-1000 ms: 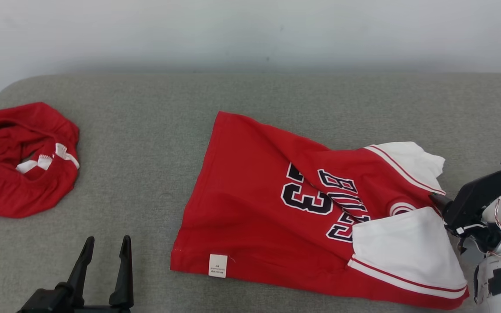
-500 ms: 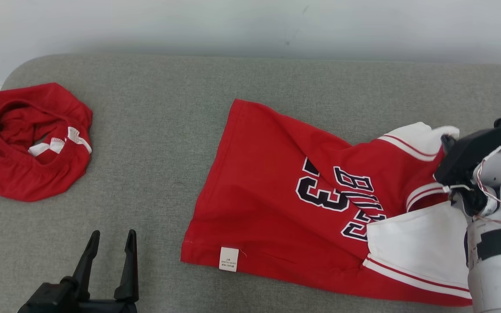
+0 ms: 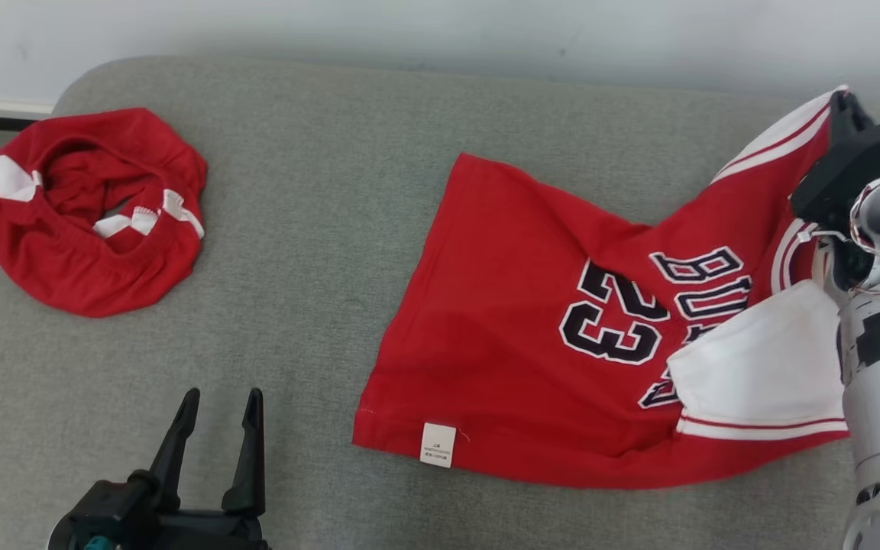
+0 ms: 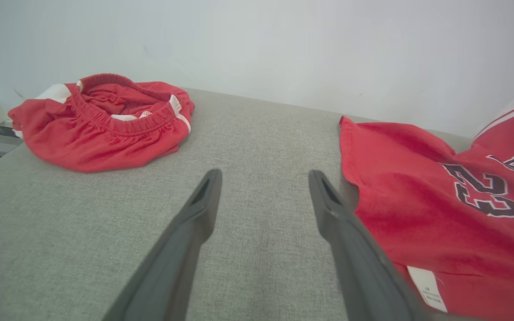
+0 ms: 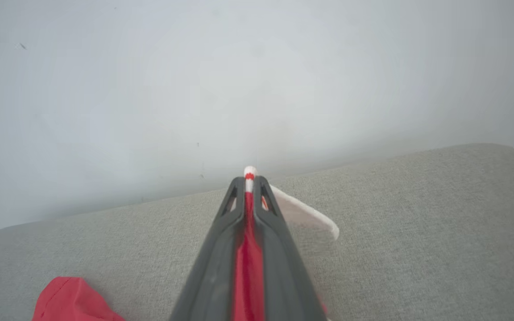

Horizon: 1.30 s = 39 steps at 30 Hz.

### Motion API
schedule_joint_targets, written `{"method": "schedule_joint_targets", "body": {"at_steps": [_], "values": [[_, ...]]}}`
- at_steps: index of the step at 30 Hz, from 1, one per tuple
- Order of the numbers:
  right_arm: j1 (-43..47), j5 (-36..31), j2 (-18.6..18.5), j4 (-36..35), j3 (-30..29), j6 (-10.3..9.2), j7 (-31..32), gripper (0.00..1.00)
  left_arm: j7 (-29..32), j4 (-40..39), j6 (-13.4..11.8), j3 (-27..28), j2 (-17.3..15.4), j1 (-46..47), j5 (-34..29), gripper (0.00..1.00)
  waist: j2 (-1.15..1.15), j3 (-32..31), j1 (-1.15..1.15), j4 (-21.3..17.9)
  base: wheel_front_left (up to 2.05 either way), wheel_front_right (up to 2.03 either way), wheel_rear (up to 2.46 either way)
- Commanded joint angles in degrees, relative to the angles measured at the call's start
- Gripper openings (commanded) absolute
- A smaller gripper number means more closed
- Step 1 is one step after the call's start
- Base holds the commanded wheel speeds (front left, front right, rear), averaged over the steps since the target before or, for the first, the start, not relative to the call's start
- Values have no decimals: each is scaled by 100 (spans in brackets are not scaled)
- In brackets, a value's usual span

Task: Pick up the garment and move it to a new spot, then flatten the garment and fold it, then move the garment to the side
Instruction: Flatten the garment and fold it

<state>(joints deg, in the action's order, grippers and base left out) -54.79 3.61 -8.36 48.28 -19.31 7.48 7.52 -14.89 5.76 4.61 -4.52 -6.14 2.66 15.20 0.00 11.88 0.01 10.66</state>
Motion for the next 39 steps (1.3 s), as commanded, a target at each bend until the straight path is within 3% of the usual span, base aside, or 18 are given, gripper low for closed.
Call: {"method": "schedule_joint_targets", "body": {"at_steps": [1, 2, 3, 4, 5, 12, 21, 32, 35, 39], "values": [[-114, -130, -83, 146, -88, 3, -137, 0, -32, -16, 28, 2, 14, 92, -16, 100, 0, 91, -1, 151, 0, 0, 0], [-179, -201, -106, 257, -182, 3, -182, 0, -29, -16, 37, -6, 19, 103, -20, 100, 0, 106, -1, 187, 0, 0, 0], [-236, -285, -113, 394, -240, 3, -182, 15, -30, -12, 44, -10, 24, 125, -22, 100, 0, 113, -1, 216, 0, 0, 0], [-277, -338, -121, 545, -302, 3, -119, 81, -31, -7, 32, -18, 28, 151, -25, 100, 0, 121, -1, 244, 0, 0, 0], [-341, -396, -135, 662, -330, 3, -92, 100, -32, -4, 41, -11, 28, 179, -28, 100, 0, 132, -1, 262, 0, 0, 0], [-399, -614, -286, 1223, -51, 3, 205, 100, -35, -5, 60, 84, 49, 217, -48, 100, 0, 57, -1, 232, 0, 0, 0], [212, 132, -358, 1405, 1117, 3, 1162, 100, -29, -49, -9, 334, -1, -155, -77, 100, 0, -364, -1, -252, 0, 0, 0], [1490, 1515, -783, -22, 2301, 3, 1943, 100, -29, -104, -45, 330, 26, -264, -60, 100, 0, -413, -1, -482, 0, 0, 0], [1748, 1758, -890, -373, 2396, 3, 2159, 91, -29, -88, -29, 329, 12, -256, -39, 100, 0, -402, -1, -481, 0, 0, 0], [1968, 1960, -935, -724, 2417, 3, 2365, 100, -30, -64, -19, 323, 2, -215, -29, 100, 0, -397, -1, -455, 0, 0, 0]]}}
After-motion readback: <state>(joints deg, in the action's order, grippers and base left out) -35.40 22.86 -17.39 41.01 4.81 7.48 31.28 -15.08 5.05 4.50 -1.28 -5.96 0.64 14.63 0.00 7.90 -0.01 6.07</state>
